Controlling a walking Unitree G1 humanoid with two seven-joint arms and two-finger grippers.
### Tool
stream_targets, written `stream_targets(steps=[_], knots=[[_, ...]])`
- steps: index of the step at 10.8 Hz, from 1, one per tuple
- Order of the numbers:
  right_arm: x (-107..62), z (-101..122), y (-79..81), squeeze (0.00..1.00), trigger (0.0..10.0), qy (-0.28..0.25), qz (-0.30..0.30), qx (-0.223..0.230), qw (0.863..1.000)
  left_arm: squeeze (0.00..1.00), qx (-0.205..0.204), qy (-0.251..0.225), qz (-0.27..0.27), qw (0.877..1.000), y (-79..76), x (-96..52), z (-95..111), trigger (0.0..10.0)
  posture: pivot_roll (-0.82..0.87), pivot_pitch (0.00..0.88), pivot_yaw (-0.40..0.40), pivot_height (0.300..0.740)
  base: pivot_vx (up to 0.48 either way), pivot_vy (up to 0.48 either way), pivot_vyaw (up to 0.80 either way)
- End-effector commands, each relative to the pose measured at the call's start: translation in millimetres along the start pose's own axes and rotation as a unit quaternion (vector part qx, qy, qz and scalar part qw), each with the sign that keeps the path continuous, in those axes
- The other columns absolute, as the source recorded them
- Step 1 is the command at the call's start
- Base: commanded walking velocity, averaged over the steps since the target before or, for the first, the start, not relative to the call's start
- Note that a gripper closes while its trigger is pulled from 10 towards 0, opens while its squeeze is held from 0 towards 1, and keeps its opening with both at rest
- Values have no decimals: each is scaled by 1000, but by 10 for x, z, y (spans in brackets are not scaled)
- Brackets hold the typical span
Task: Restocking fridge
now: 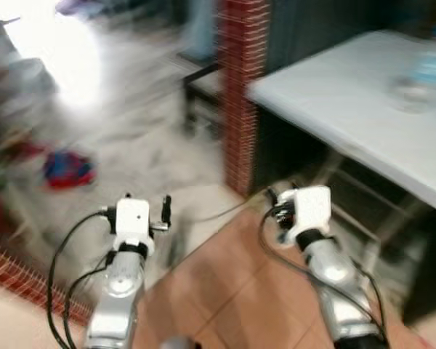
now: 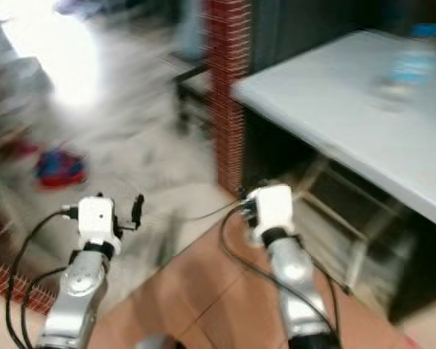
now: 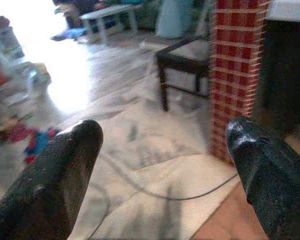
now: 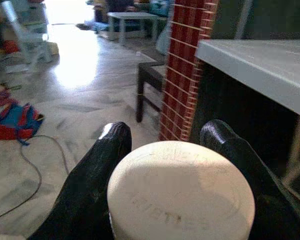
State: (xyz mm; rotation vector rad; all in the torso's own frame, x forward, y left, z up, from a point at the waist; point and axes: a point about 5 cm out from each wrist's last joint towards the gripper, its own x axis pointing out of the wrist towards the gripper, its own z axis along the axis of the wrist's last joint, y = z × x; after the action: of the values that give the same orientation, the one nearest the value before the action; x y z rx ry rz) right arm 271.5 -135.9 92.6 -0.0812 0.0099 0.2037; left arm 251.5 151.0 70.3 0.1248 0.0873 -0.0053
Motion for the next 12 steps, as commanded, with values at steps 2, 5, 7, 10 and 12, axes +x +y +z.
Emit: stream_targets(steps=[2, 5, 7, 10, 12], knots=[[117, 173, 44, 0, 10000, -39, 7, 0, 999, 0, 3, -18, -4, 1000, -19, 89, 103, 10000, 17, 0, 69, 740, 0, 0, 800], [136, 179, 96, 0, 10000, -30, 46, 2, 999, 0, -11, -27, 53, 998, 68, 27, 142, 10000, 81, 0, -38, 740, 0, 0, 800], [187, 212, 143, 0, 10000, -34, 54, 2, 998, 0, -15, -22, 74, 997, 105, -53, 107, 10000, 92, 4, -45, 740, 0, 0, 800], [65, 127, -30, 0, 10000, -19, -11, 12, 1000, 0, -2, -28, 49, 998, 128, 8, 182, 10000, 56, 26, 12, 740, -264, 0, 0], [-9, 124, -112, 0, 10000, -18, -30, 11, 999, 0, 0, -26, 44, 999, 105, 14, 175, 10000, 36, 17, 24, 740, -306, 0, 0]])
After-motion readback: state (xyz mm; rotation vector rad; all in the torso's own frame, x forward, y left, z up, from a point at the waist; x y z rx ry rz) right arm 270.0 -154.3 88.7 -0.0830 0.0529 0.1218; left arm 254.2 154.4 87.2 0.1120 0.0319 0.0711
